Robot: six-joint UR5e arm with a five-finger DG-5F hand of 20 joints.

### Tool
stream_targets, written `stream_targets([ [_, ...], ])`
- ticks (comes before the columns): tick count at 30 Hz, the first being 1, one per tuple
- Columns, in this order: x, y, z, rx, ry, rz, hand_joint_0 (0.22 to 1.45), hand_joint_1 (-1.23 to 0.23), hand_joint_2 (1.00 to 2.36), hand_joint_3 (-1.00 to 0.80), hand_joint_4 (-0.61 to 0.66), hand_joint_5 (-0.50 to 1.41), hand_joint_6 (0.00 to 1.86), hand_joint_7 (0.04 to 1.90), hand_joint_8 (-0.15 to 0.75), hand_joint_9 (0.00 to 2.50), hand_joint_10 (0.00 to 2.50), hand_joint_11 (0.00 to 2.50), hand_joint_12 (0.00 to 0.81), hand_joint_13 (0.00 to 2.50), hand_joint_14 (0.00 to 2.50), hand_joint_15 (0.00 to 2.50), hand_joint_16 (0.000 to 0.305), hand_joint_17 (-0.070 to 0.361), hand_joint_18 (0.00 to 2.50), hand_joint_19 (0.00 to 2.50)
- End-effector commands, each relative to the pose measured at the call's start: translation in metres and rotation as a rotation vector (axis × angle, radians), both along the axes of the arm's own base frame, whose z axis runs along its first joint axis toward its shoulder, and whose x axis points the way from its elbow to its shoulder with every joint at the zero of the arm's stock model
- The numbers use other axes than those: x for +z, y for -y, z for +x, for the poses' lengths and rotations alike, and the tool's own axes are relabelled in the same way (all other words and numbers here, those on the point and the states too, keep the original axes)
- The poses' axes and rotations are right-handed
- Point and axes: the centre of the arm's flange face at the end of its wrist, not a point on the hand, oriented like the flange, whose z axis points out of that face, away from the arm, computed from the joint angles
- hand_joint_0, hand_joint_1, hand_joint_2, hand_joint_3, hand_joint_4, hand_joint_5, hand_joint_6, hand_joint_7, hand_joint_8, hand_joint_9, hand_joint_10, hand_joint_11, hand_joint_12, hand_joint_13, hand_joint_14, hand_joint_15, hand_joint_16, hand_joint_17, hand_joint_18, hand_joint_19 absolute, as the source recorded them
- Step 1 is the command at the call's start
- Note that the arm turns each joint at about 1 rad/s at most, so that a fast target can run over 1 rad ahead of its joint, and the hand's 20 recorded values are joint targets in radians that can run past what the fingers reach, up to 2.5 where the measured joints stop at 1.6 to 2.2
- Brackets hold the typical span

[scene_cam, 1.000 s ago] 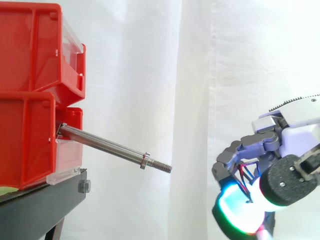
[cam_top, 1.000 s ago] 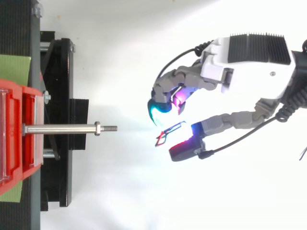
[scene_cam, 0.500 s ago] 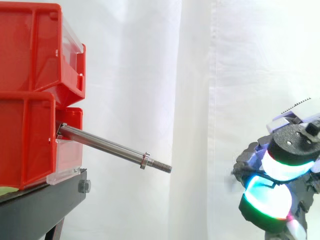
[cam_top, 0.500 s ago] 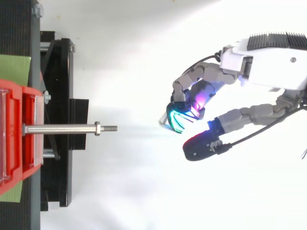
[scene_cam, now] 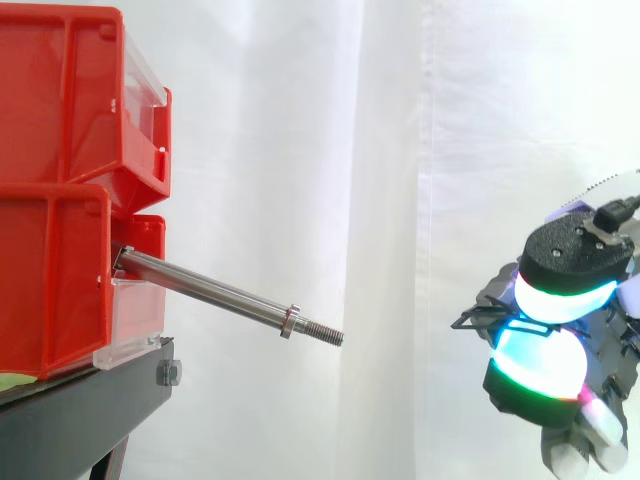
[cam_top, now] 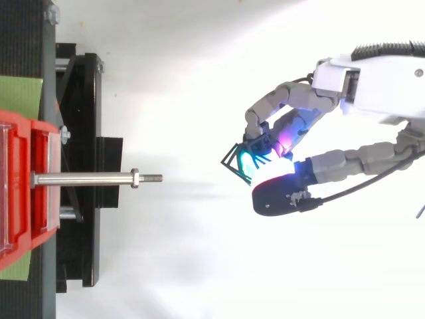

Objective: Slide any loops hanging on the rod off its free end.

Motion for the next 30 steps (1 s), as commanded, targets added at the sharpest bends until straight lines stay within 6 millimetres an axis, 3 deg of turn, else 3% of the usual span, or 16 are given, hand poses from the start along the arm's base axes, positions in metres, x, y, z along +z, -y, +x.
stream_targets([
  [1,0.009,0.000,0.000,-0.008,-0.010,0.017,0.64,-0.77,1.02,-0.18,-0.05,-0.16,0.93,1.01,0.267,0.94,0.03,0.68,0.351,0.71,0.02,0.41,0.050,0.112,0.73,0.42],
  [7,0.019,0.000,-0.001,-0.009,-0.038,0.015,0.66,-0.78,1.01,-0.40,-0.04,-0.14,0.93,1.03,0.267,0.97,0.02,0.67,0.348,0.73,0.02,0.41,0.048,0.108,0.74,0.42],
  [20,0.020,0.000,-0.001,-0.012,-0.037,0.024,0.60,-0.68,1.00,-0.46,0.03,-0.13,0.92,1.04,0.265,1.00,0.03,0.66,0.352,0.74,0.02,0.41,0.048,0.109,0.76,0.44],
  [23,0.020,0.000,-0.001,-0.014,-0.038,0.026,0.59,-0.60,1.01,-0.43,0.02,-0.12,0.92,1.05,0.271,1.02,0.03,0.65,0.356,0.74,0.02,0.42,0.049,0.110,0.76,0.45],
  [26,0.020,0.000,-0.001,-0.015,-0.038,0.029,0.58,-0.55,1.02,-0.29,0.01,-0.12,0.91,1.07,0.272,1.00,0.02,0.65,0.359,0.74,0.02,0.42,0.050,0.112,0.76,0.46],
  [30,0.020,0.000,-0.002,-0.015,-0.040,0.029,0.59,-0.74,1.02,-0.06,-0.02,-0.14,0.93,1.03,0.299,0.97,0.03,0.66,0.381,0.74,0.02,0.40,0.056,0.126,0.81,0.40],
])
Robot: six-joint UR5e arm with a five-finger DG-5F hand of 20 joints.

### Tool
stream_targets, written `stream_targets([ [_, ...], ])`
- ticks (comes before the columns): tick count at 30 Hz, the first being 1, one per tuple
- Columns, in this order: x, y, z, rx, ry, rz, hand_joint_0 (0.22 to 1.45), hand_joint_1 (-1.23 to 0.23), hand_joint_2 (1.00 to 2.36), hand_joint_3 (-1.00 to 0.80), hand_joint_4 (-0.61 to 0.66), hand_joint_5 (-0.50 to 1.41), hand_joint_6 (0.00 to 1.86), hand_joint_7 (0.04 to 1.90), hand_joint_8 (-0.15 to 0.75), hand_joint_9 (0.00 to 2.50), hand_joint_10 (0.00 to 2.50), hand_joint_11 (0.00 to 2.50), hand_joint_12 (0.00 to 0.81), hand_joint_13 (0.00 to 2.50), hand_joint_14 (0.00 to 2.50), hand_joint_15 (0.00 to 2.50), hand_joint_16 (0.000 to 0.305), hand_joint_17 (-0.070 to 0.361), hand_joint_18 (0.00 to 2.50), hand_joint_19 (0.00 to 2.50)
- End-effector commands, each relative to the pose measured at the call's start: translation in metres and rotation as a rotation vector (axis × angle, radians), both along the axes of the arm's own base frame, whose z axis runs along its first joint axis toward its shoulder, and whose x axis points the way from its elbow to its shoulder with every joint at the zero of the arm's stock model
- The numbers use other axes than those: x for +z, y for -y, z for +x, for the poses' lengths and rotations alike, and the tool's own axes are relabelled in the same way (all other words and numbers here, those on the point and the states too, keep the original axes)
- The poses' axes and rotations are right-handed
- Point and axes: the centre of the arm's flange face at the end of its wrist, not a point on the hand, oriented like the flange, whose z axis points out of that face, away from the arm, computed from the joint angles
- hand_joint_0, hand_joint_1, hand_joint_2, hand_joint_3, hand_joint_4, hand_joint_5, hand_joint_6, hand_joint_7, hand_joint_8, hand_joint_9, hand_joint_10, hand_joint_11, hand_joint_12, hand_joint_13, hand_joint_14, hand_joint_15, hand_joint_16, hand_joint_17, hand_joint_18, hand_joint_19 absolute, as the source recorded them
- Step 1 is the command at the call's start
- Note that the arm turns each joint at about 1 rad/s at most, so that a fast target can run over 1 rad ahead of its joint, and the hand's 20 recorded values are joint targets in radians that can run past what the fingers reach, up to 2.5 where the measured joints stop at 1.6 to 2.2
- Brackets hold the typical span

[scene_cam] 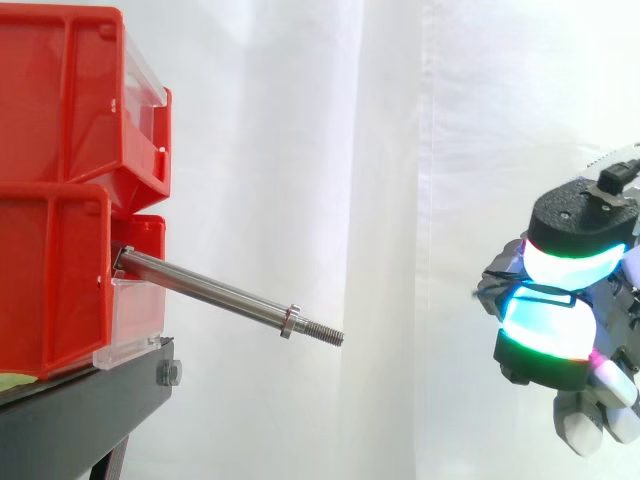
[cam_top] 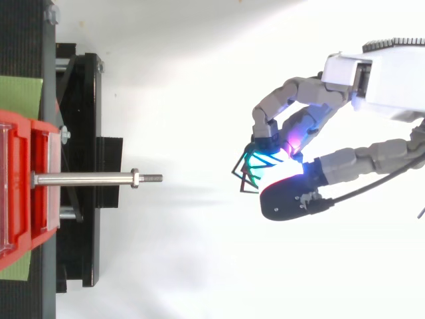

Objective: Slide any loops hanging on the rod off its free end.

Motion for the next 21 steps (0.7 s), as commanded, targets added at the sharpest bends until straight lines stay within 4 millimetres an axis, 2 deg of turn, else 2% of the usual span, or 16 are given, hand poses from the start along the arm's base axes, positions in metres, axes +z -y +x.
stream_targets([
  [1,0.0000,0.0000,-0.0001,0.000,-0.001,0.000,0.60,-0.76,1.02,-0.05,-0.06,-0.15,0.93,1.03,0.292,0.95,0.03,0.66,0.378,0.74,0.02,0.40,0.055,0.123,0.79,0.40],
  [4,0.0000,0.0000,-0.0001,-0.004,0.000,0.009,0.66,-0.80,1.02,-0.11,-0.15,-0.17,0.95,1.04,0.265,0.93,0.03,0.68,0.347,0.72,0.02,0.40,0.049,0.111,0.75,0.41],
  [5,0.0000,0.0000,-0.0001,-0.008,0.001,0.017,0.67,-0.80,1.02,-0.14,-0.15,-0.17,0.95,1.04,0.261,0.93,0.03,0.69,0.345,0.72,0.02,0.40,0.049,0.110,0.75,0.41],
  [8,-0.0002,0.0002,-0.0005,-0.016,0.000,0.031,0.71,-0.82,1.01,-0.41,-0.13,-0.16,0.95,1.02,0.252,0.99,0.03,0.72,0.337,0.73,0.02,0.40,0.047,0.107,0.76,0.41],
  [10,-0.0003,0.0003,-0.0009,-0.018,-0.002,0.035,0.70,-0.81,1.00,-0.48,-0.12,-0.15,0.94,1.03,0.254,1.02,0.03,0.72,0.337,0.74,0.02,0.41,0.047,0.105,0.76,0.41],
  [21,0.0001,0.0002,-0.0014,-0.018,-0.007,0.038,0.64,-0.77,1.00,-0.50,-0.05,-0.12,0.93,1.04,0.251,1.04,0.03,0.72,0.335,0.78,0.02,0.42,0.046,0.104,0.78,0.42],
])
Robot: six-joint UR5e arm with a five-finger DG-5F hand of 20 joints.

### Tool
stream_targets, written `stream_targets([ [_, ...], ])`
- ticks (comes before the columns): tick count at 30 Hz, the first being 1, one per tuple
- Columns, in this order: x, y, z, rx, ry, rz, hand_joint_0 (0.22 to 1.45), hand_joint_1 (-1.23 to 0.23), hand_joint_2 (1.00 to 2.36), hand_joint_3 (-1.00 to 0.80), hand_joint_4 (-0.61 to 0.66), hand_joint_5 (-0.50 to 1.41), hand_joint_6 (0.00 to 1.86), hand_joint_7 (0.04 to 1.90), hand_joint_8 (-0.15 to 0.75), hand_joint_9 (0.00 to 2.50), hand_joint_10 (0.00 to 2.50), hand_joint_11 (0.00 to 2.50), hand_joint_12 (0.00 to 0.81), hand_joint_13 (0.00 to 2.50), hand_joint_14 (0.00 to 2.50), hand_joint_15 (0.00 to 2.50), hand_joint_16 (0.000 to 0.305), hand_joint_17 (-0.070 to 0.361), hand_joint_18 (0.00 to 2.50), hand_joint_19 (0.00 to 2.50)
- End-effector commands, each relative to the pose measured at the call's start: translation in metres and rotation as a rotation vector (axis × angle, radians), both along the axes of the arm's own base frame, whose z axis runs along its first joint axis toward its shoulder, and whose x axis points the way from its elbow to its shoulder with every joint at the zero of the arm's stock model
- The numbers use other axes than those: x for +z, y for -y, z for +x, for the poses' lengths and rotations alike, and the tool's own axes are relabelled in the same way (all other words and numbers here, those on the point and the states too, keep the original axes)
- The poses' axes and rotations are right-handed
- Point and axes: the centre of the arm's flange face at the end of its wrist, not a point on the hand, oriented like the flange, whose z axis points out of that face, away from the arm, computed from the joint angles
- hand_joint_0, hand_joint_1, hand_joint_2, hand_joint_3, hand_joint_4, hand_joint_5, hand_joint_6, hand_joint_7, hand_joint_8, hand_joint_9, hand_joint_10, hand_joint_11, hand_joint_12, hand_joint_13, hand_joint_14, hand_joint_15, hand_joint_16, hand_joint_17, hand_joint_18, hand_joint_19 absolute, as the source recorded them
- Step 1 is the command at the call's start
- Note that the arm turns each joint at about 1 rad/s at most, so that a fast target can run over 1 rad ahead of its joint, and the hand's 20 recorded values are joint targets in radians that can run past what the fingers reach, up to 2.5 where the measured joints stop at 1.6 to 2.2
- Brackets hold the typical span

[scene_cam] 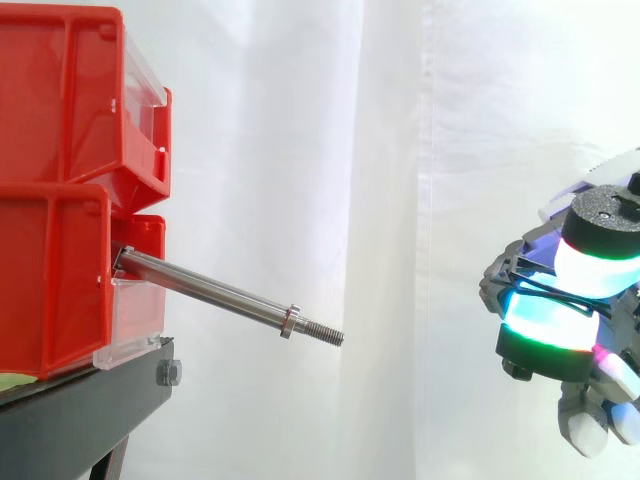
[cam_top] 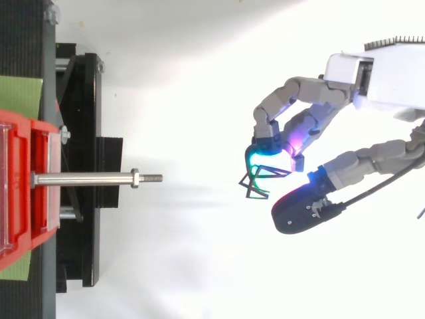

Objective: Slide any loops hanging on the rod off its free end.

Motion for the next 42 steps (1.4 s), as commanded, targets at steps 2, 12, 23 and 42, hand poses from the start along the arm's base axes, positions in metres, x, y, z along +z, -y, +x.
stream_targets([
  [2,0.0002,0.0000,-0.0001,0.000,-0.002,0.000,0.62,-0.74,1.00,-0.50,-0.05,-0.12,0.92,1.04,0.250,1.05,0.03,0.72,0.338,0.78,0.02,0.42,0.046,0.103,0.79,0.43],
  [12,0.0009,0.0010,0.0001,-0.002,0.000,0.002,0.59,-0.72,1.02,-0.21,-0.01,-0.14,0.91,1.01,0.265,0.97,0.03,0.66,0.352,0.75,0.02,0.43,0.049,0.111,0.77,0.45],
  [23,0.0011,0.0031,-0.0011,-0.014,-0.005,0.023,0.72,-0.89,1.00,-0.50,0.00,-0.18,0.93,0.87,0.241,0.89,0.02,0.70,0.334,0.70,0.02,0.40,0.048,0.107,0.73,0.39],
  [42,0.0008,0.0033,-0.0021,-0.017,-0.012,0.025,0.59,-0.57,1.01,-0.39,0.03,-0.13,0.89,1.00,0.272,0.97,0.03,0.67,0.358,0.75,0.02,0.43,0.049,0.111,0.76,0.47],
])
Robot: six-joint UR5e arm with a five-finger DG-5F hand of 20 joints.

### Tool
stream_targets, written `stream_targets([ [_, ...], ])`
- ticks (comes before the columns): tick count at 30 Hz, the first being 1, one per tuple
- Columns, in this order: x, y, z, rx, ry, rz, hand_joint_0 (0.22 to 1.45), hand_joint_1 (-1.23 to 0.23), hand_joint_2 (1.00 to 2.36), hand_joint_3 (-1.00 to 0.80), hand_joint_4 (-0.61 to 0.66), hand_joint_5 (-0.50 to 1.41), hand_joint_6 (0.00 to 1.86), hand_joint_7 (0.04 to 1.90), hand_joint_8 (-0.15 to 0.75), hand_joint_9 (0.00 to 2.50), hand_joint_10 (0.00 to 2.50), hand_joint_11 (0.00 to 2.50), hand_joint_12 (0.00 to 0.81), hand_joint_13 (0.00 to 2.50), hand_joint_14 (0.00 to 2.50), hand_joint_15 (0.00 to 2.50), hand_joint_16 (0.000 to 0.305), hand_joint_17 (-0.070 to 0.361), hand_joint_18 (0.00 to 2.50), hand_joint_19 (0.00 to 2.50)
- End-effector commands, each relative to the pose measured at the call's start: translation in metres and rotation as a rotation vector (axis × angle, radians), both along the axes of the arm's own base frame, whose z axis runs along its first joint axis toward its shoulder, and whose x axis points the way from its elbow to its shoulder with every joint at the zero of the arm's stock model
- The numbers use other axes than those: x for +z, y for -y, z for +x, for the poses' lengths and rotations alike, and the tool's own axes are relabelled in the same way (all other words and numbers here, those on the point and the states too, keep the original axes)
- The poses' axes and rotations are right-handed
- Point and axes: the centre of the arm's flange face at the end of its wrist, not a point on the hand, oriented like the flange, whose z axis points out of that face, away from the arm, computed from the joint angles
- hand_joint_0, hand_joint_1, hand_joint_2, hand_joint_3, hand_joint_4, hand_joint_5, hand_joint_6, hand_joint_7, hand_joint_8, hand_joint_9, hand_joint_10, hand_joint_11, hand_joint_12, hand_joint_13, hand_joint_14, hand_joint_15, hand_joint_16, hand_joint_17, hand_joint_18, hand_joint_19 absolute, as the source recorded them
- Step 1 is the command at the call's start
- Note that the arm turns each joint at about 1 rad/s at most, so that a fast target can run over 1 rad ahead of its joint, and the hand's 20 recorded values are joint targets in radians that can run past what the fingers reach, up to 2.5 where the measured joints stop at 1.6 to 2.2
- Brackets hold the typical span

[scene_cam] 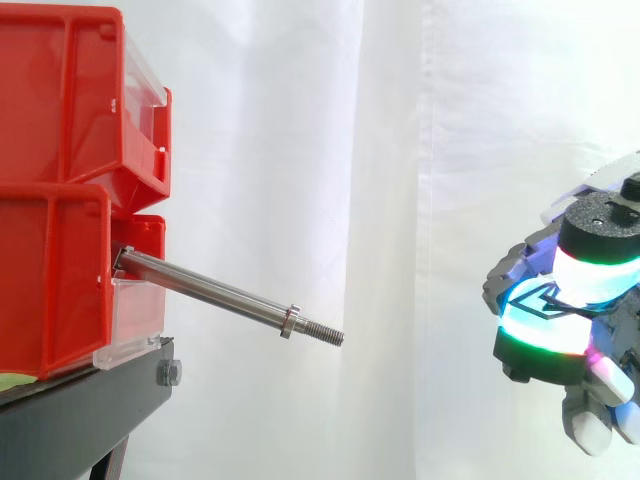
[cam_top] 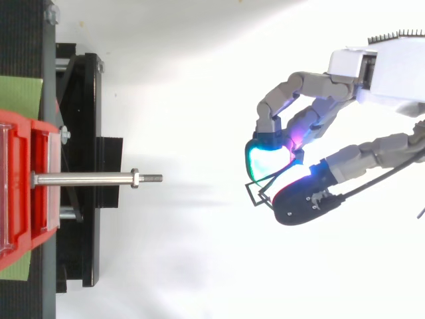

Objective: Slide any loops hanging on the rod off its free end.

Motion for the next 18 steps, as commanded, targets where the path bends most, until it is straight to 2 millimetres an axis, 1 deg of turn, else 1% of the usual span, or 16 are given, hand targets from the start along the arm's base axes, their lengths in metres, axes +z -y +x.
stream_targets([
  [1,-0.0001,-0.0002,-0.0001,0.000,0.000,0.000,0.59,-0.56,1.01,-0.37,0.03,-0.13,0.89,1.01,0.271,0.97,0.03,0.68,0.360,0.74,0.02,0.44,0.050,0.112,0.77,0.48],
  [4,0.0005,0.0008,0.0001,-0.001,0.001,0.000,0.58,-0.49,1.01,-0.33,0.03,-0.14,0.89,1.01,0.276,0.98,0.03,0.67,0.365,0.73,0.02,0.44,0.051,0.114,0.75,0.49],
  [8,-0.0003,-0.0001,-0.0007,0.000,-0.005,-0.001,0.58,-0.46,1.01,-0.30,0.04,-0.14,0.89,0.97,0.277,0.97,0.03,0.66,0.365,0.72,0.02,0.44,0.052,0.116,0.74,0.49],
  [11,-0.0003,0.0009,-0.0008,-0.001,-0.005,-0.001,0.59,-0.51,1.01,-0.31,0.06,-0.14,0.88,0.97,0.282,0.96,0.03,0.67,0.365,0.72,0.02,0.43,0.052,0.116,0.74,0.49],
  [12,0.0003,0.0009,-0.0005,-0.001,-0.003,0.000,0.58,-0.54,1.02,-0.31,0.07,-0.14,0.87,0.99,0.278,0.96,0.03,0.67,0.362,0.72,0.02,0.43,0.052,0.116,0.74,0.48],
  [14,-0.0003,-0.0001,-0.0007,0.000,-0.005,-0.001,0.58,-0.62,1.01,-0.37,0.08,-0.14,0.87,0.99,0.277,0.96,0.02,0.68,0.361,0.73,0.02,0.43,0.052,0.116,0.75,0.47],
  [16,0.0003,-0.0001,-0.0004,0.000,-0.003,0.000,0.58,-0.62,1.01,-0.43,0.07,-0.14,0.88,0.97,0.275,0.97,0.03,0.67,0.361,0.74,0.02,0.43,0.051,0.115,0.75,0.47],
  [18,-0.0003,-0.0001,-0.0007,0.000,-0.005,-0.001,0.57,-0.60,1.00,-0.44,0.07,-0.14,0.88,0.97,0.270,0.98,0.03,0.68,0.360,0.74,0.02,0.43,0.051,0.115,0.75,0.47],
])
